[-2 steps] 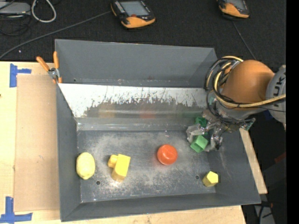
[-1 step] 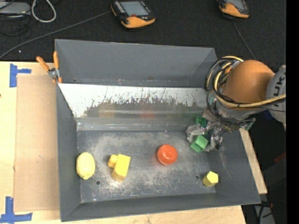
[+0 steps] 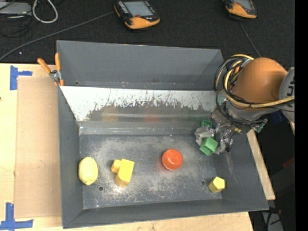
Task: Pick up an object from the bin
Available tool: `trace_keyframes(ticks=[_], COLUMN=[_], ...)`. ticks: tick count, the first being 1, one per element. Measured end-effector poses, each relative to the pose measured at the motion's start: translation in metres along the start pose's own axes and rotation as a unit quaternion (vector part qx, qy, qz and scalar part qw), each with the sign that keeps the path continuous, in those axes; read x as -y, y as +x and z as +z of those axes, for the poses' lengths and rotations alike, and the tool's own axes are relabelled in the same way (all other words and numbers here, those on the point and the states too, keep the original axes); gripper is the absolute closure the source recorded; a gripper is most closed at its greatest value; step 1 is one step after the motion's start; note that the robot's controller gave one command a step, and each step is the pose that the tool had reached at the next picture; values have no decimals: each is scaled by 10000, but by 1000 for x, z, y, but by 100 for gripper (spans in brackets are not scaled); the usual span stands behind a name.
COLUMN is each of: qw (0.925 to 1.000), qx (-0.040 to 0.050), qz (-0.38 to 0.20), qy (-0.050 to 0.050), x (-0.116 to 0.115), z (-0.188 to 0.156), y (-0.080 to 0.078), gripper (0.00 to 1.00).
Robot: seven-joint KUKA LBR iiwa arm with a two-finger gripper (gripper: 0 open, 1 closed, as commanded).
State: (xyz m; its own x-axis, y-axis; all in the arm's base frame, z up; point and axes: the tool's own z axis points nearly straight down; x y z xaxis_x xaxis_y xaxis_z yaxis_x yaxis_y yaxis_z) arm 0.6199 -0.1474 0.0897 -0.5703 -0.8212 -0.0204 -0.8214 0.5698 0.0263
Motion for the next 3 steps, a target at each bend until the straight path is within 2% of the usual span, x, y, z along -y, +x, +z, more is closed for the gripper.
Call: trace_keyframes(ticks=[2, 3], qw=[10000, 10000], qx=[13, 4], qz=[15, 22], qy=[27, -11], x=[0, -2], z=[-31, -49], y=[-1, -2], gripper=[100, 100])
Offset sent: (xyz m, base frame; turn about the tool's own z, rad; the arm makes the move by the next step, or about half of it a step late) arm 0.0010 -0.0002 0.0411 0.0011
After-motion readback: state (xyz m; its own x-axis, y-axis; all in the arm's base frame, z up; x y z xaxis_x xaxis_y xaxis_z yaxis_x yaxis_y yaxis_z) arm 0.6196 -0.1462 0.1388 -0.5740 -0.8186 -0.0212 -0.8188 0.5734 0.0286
